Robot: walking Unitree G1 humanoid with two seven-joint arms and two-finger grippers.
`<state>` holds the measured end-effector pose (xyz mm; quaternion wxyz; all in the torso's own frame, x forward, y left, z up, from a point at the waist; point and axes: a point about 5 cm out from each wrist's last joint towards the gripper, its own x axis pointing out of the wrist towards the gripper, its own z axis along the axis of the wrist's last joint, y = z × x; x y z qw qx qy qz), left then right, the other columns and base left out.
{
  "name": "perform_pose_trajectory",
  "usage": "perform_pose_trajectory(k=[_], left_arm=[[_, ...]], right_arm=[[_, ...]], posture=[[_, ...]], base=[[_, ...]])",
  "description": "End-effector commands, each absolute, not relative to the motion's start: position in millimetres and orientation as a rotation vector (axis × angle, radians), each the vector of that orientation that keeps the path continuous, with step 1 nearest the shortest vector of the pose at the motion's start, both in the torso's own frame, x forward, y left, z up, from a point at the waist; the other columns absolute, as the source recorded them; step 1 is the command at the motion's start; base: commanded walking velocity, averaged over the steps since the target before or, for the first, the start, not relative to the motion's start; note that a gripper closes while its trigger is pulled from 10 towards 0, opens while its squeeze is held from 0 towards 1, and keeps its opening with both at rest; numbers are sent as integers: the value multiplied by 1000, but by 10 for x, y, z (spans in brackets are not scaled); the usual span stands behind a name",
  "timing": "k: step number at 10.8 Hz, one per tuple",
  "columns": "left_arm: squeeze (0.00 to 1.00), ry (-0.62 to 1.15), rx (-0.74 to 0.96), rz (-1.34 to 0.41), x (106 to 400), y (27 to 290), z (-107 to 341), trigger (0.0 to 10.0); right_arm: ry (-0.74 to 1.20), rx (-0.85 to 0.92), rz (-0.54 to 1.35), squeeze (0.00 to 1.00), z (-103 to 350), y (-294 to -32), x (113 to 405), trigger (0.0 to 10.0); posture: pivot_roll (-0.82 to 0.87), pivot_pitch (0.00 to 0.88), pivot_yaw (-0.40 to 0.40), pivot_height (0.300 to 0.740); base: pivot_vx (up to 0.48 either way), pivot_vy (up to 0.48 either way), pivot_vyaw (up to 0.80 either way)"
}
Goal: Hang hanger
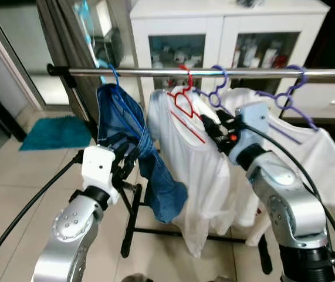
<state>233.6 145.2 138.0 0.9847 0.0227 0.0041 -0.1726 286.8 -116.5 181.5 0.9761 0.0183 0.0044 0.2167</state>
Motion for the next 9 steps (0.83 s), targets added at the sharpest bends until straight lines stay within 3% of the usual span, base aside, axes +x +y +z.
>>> perform_pose_trajectory(k=[1, 2, 6, 7, 8, 9], left_arm=[[0, 13, 54, -347, 2331, 1458, 1386, 10000], [0, 13, 55, -351, 2343, 1450, 1390, 10000], [0, 13, 62, -369, 2356, 1434, 1413, 10000], [0, 14, 62, -371, 2357, 1432, 1416, 10000], [0, 13, 65, -379, 2365, 1426, 1424, 10000], [0, 13, 67, -381, 2367, 1424, 1424, 10000]], right_arm=[[37, 105, 446, 0, 1775, -1139, 2849, 10000], [30, 138, 443, 0, 1794, -1135, 2855, 10000], [-4, -45, 346, 0, 1907, -1193, 3045, 10000], [-6, -62, 342, 51, 1923, -1198, 3064, 10000], [1, -79, 353, 329, 1961, -1187, 3124, 10000], [6, -88, 361, 318, 1961, -1173, 3147, 10000]], posture=[[-20, 58, 82, 740], [-21, 58, 83, 740], [-17, 81, 84, 740], [-18, 84, 84, 740], [-18, 87, 84, 740], [-18, 88, 85, 740]], base=[[0, 0, 0], [0, 0, 0], [0, 0, 0], [0, 0, 0], [0, 0, 0], [0, 0, 0]])
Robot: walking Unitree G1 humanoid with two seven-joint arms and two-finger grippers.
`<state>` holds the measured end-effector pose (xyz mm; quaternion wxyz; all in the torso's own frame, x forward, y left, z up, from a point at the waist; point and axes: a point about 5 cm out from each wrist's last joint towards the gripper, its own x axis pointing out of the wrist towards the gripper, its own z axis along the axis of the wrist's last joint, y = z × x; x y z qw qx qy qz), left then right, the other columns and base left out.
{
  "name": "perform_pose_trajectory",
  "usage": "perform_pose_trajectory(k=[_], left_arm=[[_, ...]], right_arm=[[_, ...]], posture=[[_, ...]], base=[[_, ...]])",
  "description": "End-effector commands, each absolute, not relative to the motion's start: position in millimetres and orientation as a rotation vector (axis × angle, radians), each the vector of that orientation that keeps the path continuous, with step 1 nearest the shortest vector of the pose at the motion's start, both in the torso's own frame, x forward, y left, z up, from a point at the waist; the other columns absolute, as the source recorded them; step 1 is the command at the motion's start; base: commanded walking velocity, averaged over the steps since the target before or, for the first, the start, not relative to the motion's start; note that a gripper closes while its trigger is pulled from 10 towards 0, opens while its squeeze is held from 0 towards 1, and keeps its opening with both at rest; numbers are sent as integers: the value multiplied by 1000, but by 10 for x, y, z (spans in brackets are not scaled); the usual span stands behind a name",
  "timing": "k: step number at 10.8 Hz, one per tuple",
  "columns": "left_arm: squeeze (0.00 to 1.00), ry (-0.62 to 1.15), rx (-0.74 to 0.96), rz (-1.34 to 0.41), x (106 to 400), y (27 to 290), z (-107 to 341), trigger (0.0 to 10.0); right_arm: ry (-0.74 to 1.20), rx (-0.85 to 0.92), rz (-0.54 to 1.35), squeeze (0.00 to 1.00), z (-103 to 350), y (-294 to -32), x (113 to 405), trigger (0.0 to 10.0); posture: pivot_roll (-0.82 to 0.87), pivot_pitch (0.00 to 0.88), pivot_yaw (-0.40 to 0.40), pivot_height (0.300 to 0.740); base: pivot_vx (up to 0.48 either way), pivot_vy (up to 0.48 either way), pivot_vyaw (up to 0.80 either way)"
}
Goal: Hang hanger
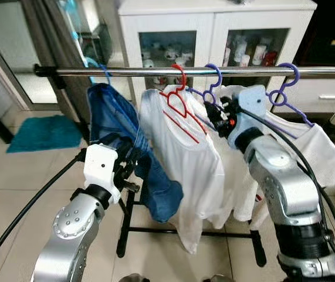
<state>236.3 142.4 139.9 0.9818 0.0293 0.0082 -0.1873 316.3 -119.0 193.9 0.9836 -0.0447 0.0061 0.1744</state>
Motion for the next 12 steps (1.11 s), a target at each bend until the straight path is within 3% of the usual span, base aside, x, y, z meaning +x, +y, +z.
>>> perform_pose_trajectory(k=[1, 3, 4, 7, 10, 11, 12], left_arm=[[0, 15, 78, -389, 2366, 1424, 1422, 10000], [0, 40, 117, -444, 2319, 1409, 1372, 10000], [0, 49, 134, -477, 2289, 1418, 1356, 10000], [0, 63, 172, -471, 2272, 1522, 1327, 10000], [0, 71, 186, -499, 2195, 1566, 1314, 10000], [0, 71, 187, -509, 2187, 1556, 1311, 10000], [0, 72, 194, -518, 2188, 1546, 1308, 10000]], right_arm=[[23, -129, 351, 149, 1927, -1167, 3202, 10000], [29, -137, 346, 133, 2006, -1216, 3322, 10000], [44, -139, 355, 1000, 2051, -1259, 3409, 10000], [96, -151, 396, 1000, 2050, -1274, 3561, 10000], [149, -104, 507, 1000, 1933, -1126, 3667, 10000], [133, -102, 534, 455, 1938, -1069, 3696, 10000], [127, -125, 521, 0, 1929, -1032, 3768, 10000]], posture=[[-20, 95, 85, 740], [-28, 100, 88, 740], [-28, 99, 90, 740], [-20, 99, 84, 740], [-13, 101, 81, 740], [-10, 101, 84, 740], [-7, 101, 84, 740]], base=[[0, 0, 0], [0, 0, 0], [0, 0, 0], [0, 0, 0], [0, 0, 0], [0, 0, 0], [0, 0, 0]])
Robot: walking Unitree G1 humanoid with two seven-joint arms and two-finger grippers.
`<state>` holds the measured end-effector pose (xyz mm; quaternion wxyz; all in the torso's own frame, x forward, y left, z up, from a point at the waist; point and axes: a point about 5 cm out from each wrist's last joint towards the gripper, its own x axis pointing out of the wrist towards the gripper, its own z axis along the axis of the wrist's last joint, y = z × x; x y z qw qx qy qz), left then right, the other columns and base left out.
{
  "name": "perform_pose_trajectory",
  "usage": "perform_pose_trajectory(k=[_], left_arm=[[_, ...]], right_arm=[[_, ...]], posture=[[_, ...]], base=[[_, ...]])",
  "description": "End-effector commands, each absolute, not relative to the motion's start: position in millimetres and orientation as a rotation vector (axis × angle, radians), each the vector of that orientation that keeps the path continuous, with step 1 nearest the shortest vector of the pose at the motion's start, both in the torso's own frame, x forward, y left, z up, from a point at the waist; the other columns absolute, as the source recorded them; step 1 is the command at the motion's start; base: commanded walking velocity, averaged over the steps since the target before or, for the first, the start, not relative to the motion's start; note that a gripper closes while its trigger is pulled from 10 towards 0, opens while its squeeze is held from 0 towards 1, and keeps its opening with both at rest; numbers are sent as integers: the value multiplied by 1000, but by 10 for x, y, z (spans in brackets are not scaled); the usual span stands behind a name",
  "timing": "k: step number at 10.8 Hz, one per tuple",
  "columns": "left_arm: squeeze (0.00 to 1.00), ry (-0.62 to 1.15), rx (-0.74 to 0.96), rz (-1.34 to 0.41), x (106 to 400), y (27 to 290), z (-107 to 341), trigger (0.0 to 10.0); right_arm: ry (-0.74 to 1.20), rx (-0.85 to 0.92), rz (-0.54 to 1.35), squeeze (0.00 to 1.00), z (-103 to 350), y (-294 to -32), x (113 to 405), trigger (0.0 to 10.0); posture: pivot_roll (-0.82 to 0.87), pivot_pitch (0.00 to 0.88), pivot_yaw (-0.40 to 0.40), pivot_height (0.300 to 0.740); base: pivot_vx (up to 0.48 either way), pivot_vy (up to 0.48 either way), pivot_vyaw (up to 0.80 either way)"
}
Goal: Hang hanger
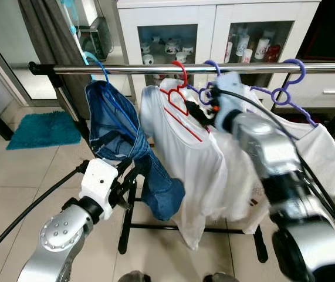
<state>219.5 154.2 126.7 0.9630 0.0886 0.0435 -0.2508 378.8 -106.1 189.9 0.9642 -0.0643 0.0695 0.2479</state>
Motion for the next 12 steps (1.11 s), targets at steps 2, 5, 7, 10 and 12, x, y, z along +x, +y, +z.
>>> perform_pose_trajectory(k=[2, 5, 7, 10, 12], left_arm=[[0, 71, 200, -521, 2189, 1539, 1309, 10000], [0, 75, 205, -520, 2164, 1546, 1302, 10000], [0, 76, 211, -520, 2165, 1539, 1297, 10000], [0, 78, 213, -515, 2157, 1537, 1291, 10000], [0, 79, 214, -515, 2154, 1541, 1288, 10000]], right_arm=[[119, -161, 492, 0, 1912, -991, 3852, 10000], [133, -183, 510, 0, 1826, -888, 3912, 10000], [137, -190, 572, 0, 1781, -796, 3895, 10000], [129, -270, 541, 0, 1762, -965, 3887, 10000], [106, -294, 586, 0, 1881, -1186, 3801, 10000]], posture=[[-4, 101, 81, 740], [3, 103, 76, 740], [3, 101, 73, 740], [5, 98, 66, 740], [-2, 98, 72, 740]], base=[[0, 0, 0], [0, 0, 0], [0, 0, 0], [0, 0, 0], [0, 0, 0]])
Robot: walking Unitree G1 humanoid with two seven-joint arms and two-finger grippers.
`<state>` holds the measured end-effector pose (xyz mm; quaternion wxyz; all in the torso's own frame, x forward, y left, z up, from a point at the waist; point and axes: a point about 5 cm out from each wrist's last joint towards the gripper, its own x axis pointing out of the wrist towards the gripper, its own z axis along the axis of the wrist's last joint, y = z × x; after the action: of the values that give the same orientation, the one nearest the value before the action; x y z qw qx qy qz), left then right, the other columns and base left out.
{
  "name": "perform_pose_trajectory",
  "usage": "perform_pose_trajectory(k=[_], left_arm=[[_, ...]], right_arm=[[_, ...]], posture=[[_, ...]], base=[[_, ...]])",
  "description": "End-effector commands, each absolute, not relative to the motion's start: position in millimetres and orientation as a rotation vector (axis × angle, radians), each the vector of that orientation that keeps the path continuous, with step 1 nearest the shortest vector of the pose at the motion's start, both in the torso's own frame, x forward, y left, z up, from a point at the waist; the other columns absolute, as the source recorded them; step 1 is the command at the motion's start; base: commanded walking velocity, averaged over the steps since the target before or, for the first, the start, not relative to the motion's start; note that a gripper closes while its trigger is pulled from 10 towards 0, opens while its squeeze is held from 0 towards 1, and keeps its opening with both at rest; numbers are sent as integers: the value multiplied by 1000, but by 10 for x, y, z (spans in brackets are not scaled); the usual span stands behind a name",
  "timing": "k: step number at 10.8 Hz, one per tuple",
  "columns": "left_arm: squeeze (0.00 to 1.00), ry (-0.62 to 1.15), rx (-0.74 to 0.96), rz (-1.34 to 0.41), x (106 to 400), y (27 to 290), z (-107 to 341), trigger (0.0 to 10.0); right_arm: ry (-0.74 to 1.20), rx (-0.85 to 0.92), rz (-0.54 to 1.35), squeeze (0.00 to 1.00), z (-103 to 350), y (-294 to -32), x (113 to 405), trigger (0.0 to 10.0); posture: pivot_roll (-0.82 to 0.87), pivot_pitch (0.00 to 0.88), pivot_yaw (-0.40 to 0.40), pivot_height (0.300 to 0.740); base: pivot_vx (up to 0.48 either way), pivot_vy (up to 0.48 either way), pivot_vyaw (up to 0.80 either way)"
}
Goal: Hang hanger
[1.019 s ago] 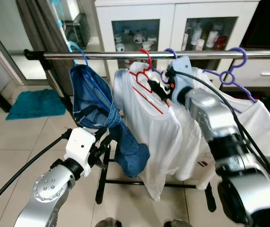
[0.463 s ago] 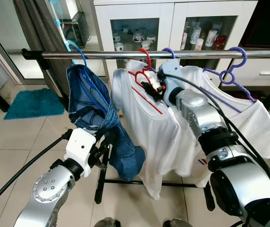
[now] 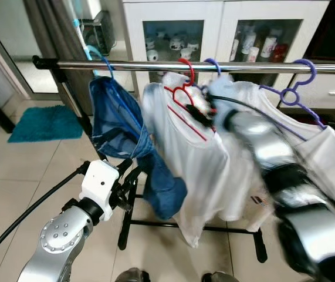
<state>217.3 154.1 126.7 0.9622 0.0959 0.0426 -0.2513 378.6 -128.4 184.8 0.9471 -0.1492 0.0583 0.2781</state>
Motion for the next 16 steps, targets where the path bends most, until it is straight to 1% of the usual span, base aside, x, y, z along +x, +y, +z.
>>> perform_pose_trajectory(k=[1, 2, 3, 5, 7, 8, 10, 11, 12, 13, 14, 16], left_arm=[[0, 80, 214, -519, 2160, 1538, 1283, 10000], [0, 81, 212, -523, 2165, 1533, 1280, 10000], [0, 82, 210, -533, 2169, 1509, 1270, 10000], [0, 84, 211, -538, 2171, 1503, 1259, 10000], [0, 82, 215, -542, 2182, 1509, 1262, 10000], [0, 80, 219, -542, 2184, 1518, 1270, 10000], [0, 74, 220, -545, 2176, 1521, 1283, 10000], [0, 71, 217, -549, 2170, 1517, 1287, 10000], [0, 70, 216, -552, 2166, 1509, 1287, 10000], [0, 70, 215, -556, 2161, 1500, 1286, 10000], [0, 71, 216, -559, 2158, 1497, 1285, 10000], [0, 73, 219, -563, 2160, 1502, 1284, 10000]], right_arm=[[106, -318, 613, 0, 1950, -1327, 3723, 10000], [107, -336, 617, 0, 1985, -1408, 3689, 10000], [91, -327, 671, 0, 2101, -1531, 3565, 10000], [69, -330, 873, 0, 2169, -1473, 3311, 10000], [70, -316, 836, 0, 2149, -1369, 3352, 10000], [68, -293, 774, 0, 2164, -1293, 3430, 10000], [109, -268, 687, 0, 2100, -1247, 3540, 10000], [149, -248, 657, 0, 2025, -1218, 3601, 4902], [190, -235, 667, 0, 1949, -1171, 3629, 2902], [208, -220, 674, 0, 1902, -1130, 3648, 4078], [219, -214, 651, 0, 1880, -1124, 3680, 4941], [223, -207, 626, 0, 1882, -1102, 3757, 6314]], posture=[[-7, 99, 75, 740], [-9, 99, 76, 740], [-16, 98, 80, 740], [-20, 93, 83, 740], [-14, 84, 86, 740], [-8, 77, 83, 740], [-3, 71, 77, 740], [0, 67, 74, 740], [2, 66, 73, 740], [2, 65, 74, 740], [4, 65, 76, 740], [4, 67, 78, 740]], base=[[0, 0, 0], [0, 0, 0], [0, 0, 0], [0, 0, 0], [0, 0, 0], [0, 0, 0], [0, 0, 0], [0, 0, 0], [0, 0, 0], [0, 0, 0], [0, 0, 0], [0, 0, 0]])
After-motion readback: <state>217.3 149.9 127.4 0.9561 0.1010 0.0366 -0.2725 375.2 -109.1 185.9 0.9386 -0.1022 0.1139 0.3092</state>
